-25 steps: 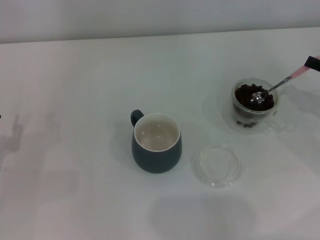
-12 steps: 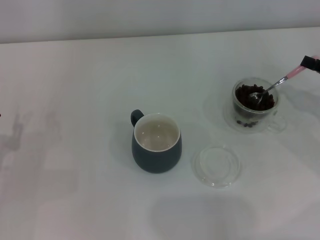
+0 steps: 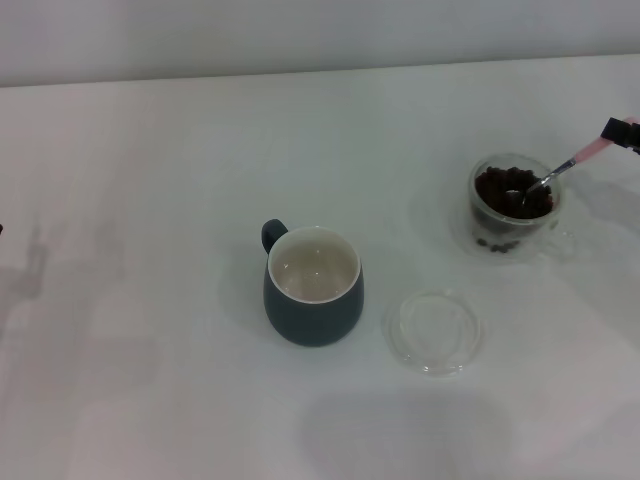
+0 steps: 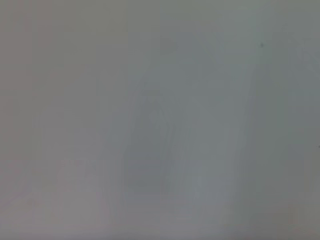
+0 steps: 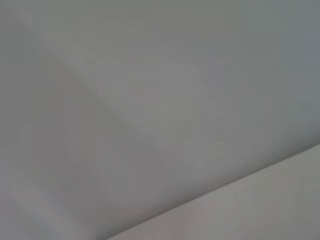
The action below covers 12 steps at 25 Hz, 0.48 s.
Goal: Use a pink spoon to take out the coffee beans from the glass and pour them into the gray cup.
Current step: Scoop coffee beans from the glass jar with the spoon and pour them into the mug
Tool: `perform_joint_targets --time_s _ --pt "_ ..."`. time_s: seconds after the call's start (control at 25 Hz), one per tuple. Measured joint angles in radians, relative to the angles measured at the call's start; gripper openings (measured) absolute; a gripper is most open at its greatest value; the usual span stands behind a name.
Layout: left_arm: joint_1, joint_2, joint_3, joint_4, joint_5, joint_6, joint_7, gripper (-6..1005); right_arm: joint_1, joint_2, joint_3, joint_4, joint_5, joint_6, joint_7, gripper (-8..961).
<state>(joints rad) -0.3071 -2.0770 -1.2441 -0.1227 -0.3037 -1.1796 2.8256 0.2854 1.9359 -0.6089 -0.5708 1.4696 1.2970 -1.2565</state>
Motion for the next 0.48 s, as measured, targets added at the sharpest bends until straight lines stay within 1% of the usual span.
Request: perform_joint_targets --time_s 0.2,0.48 --pt "-0.002 0.000 0.000 0.000 0.000 0.001 0.000 540 0.000 0.001 0.000 0.002 0.000 -0.027 0.053 141" --pt "-0.004 0.000 0.000 0.000 0.000 0.013 0.000 540 0.000 0.002 0.005 0.002 0.000 -0.032 0.115 141"
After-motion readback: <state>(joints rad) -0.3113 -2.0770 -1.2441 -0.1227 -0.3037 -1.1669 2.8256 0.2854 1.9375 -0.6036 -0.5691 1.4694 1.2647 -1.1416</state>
